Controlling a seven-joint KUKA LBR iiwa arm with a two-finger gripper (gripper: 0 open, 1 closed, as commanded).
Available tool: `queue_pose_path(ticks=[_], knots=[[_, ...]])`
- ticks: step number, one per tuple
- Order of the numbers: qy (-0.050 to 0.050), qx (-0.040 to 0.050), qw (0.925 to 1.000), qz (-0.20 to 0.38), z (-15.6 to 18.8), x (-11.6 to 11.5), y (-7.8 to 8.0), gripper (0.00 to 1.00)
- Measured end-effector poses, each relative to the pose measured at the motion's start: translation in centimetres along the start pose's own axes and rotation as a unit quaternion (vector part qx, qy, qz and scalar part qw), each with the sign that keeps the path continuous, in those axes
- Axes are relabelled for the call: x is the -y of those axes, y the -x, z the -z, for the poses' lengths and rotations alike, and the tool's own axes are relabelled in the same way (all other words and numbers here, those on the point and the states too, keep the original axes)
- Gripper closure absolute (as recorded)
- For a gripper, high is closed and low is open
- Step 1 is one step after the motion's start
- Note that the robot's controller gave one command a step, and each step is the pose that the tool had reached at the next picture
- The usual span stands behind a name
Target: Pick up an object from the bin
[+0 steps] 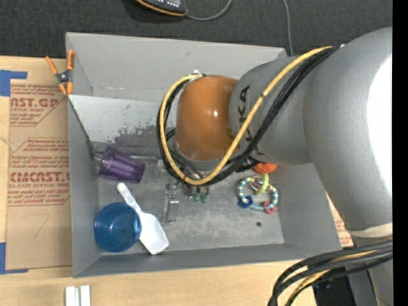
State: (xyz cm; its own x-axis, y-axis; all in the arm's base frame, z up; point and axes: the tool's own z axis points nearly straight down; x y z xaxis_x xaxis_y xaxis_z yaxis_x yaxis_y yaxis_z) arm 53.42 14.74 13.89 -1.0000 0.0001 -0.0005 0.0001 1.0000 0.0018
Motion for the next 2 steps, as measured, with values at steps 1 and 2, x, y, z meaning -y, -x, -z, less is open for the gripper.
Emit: queue_pose_path(ticks=[1, 2], knots=[[0.0, 0.0, 1.0, 0.0, 0.0, 0.0, 0.0, 0.0], [0.001, 0.0046, 1.0, 0.004, -0.45, 0.23, -0.4, 0.0]])
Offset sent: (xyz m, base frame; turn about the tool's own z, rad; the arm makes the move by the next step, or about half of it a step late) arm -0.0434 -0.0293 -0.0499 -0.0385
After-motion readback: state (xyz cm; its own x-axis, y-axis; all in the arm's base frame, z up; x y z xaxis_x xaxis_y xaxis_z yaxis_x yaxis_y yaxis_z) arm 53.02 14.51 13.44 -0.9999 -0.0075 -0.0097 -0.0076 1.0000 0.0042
